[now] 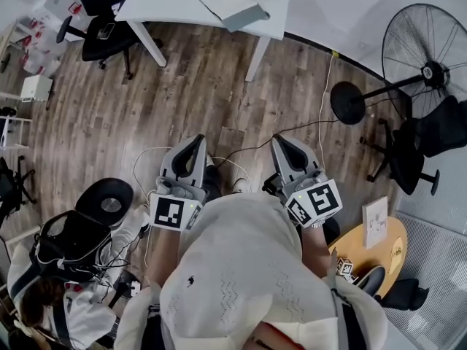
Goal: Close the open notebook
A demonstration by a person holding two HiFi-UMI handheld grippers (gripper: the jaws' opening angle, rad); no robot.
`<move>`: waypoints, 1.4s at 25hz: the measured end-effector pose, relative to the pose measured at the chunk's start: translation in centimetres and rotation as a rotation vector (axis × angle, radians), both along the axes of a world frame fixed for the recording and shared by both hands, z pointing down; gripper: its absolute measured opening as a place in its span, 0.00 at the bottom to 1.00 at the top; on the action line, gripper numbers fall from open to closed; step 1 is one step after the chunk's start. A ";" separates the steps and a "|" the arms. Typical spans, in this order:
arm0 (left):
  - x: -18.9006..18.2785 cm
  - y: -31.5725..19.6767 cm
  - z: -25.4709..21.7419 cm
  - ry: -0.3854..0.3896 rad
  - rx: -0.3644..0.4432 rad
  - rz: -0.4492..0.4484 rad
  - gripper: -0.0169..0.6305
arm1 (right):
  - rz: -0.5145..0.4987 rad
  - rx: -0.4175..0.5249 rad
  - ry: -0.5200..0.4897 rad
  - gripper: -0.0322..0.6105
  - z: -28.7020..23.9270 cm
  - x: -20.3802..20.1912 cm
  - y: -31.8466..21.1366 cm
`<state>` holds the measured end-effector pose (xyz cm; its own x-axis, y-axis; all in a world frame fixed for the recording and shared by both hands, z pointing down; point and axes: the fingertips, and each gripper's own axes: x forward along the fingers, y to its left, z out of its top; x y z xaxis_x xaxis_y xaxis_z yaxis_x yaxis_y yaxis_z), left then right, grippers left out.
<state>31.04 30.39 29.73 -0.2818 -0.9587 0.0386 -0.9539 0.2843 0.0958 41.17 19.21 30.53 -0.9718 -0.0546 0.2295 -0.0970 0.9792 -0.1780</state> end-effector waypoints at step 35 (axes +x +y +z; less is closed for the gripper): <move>-20.7 2.1 0.8 0.006 0.040 -0.054 0.05 | -0.019 0.008 0.000 0.05 0.2 -21.0 1.7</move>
<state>10.29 32.50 30.51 -0.3332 -0.9429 0.0022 -0.9367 0.3313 0.1134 20.16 20.92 30.73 -0.9727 -0.0378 0.2290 -0.0783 0.9823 -0.1704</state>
